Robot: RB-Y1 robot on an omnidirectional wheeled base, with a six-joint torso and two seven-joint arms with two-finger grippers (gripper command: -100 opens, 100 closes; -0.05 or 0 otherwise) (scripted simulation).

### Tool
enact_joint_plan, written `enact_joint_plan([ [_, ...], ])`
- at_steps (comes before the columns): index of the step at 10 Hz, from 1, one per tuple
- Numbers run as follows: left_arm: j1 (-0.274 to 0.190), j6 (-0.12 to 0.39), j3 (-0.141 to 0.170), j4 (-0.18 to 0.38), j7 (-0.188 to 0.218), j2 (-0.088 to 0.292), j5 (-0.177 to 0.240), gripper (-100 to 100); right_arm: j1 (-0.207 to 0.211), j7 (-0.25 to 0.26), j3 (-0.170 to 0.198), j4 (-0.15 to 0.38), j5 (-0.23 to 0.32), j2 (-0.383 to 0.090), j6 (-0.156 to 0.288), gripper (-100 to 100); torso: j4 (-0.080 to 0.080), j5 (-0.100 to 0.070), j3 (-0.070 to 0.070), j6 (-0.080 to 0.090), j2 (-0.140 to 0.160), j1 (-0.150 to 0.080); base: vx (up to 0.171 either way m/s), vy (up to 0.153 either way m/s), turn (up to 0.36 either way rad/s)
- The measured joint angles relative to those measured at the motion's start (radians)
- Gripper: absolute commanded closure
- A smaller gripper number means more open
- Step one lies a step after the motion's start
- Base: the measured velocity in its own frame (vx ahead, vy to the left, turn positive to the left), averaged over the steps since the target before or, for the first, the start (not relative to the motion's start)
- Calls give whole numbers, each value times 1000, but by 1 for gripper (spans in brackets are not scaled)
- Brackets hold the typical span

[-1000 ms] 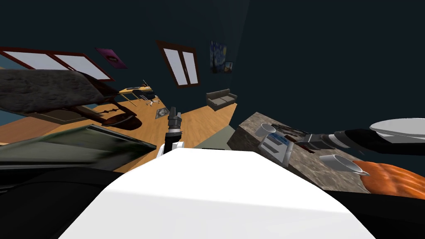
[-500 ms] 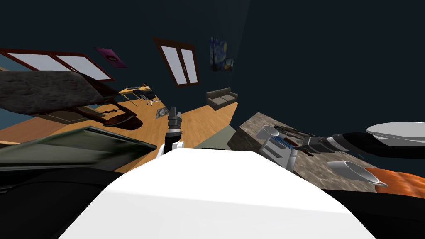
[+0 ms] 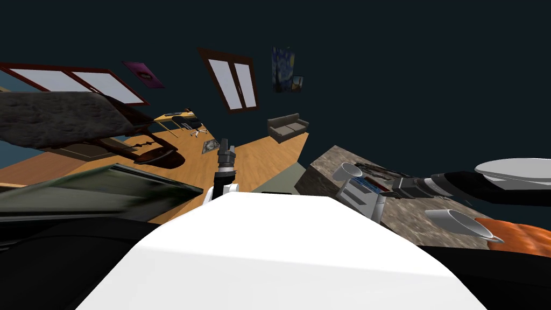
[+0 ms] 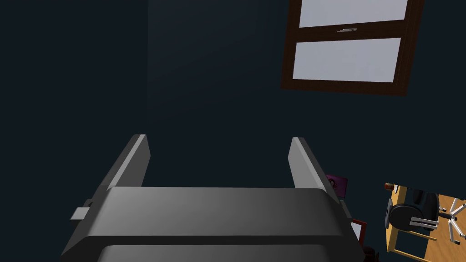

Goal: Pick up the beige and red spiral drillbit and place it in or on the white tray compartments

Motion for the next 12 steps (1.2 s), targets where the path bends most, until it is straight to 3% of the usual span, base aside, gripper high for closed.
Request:
enact_joint_plan([
  [1, 0, 0, 0, 0, 0, 0, 0, 0, 11, 5, 3, -16, -37, -38, -1, -100, 0, 0, 0, 0, 1, 0, -17, -15, -70],
  [2, 0, 0, 0, 0, 0, 0, 0, 0, -8, -7, -11, -8, -20, -44, -23, -100, 0, 0, 1, 0, 1, 0, -19, -15, -58],
  [3, 0, 0, 0, 0, 0, 0, 0, 0, -12, -15, -8, -22, -36, -73, -34, -100, 0, 0, 1, 0, 1, 0, -20, -16, -87],
  [5, 0, 0, 0, 0, 0, 0, 0, 0, -33, -45, -41, -16, -10, -93, -80, -100, 0, 0, 1, 0, 1, 0, -15, -10, -37],
  [6, 0, 0, 0, 0, 0, 0, 0, 0, -37, -46, -38, -21, -25, -114, -91, -100, 0, 0, 1, 0, 1, 0, -6, -4, -4],
  [7, 0, 0, 0, 0, 0, 0, 0, 0, -37, -46, -38, -21, -28, -117, -92, 0, 0, 0, 0, 0, 1, 0, 0, 0, 0],
  [12, 0, 0, 0, 0, 0, 0, 0, 0, -37, -46, -38, -21, -27, -116, -92, 0, 0, 0, 0, 0, 0, 0, 0, 0, 0],
])
